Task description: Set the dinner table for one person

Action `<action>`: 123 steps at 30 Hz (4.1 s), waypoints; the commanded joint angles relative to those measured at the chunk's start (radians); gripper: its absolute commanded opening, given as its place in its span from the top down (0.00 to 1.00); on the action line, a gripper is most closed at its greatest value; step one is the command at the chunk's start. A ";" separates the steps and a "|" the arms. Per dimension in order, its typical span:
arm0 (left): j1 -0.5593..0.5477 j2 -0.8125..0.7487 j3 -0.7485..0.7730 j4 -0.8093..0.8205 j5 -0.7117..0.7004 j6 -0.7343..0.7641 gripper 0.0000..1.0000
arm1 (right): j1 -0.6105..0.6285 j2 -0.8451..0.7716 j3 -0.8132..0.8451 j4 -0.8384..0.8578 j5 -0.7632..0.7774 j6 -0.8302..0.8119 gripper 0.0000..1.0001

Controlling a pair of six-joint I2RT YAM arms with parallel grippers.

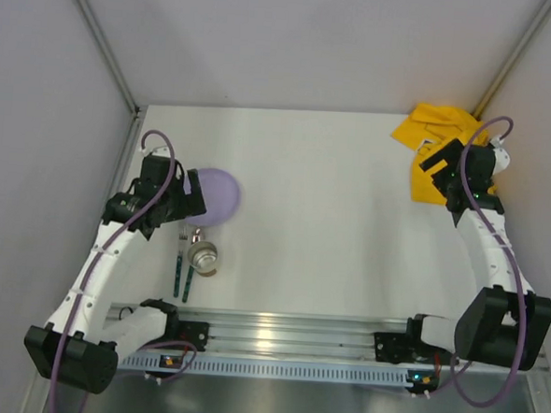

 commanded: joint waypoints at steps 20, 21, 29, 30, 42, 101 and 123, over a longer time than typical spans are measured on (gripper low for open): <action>-0.001 0.086 -0.082 0.069 0.061 -0.041 0.04 | -0.106 0.721 0.871 -0.445 -0.126 -0.135 0.00; -0.001 0.090 -0.082 0.067 0.061 -0.047 0.05 | -0.105 0.753 0.900 -0.462 -0.128 -0.135 0.00; -0.001 0.122 -0.073 0.063 0.064 -0.108 0.09 | -0.079 0.987 1.080 -0.606 -0.061 -0.112 0.00; -0.001 0.126 -0.073 0.061 0.066 -0.113 0.10 | -0.064 1.016 1.091 -0.630 -0.039 -0.116 0.00; -0.001 0.110 -0.068 0.023 0.048 -0.122 0.12 | 0.038 1.209 1.220 -0.838 0.159 -0.213 0.44; -0.450 1.314 0.858 0.386 0.074 -0.202 0.03 | 0.676 -0.218 -0.015 -0.914 0.005 0.056 0.02; -0.449 1.547 1.116 0.222 0.082 -0.265 1.00 | 0.656 -0.111 -0.078 -0.845 0.024 0.002 0.02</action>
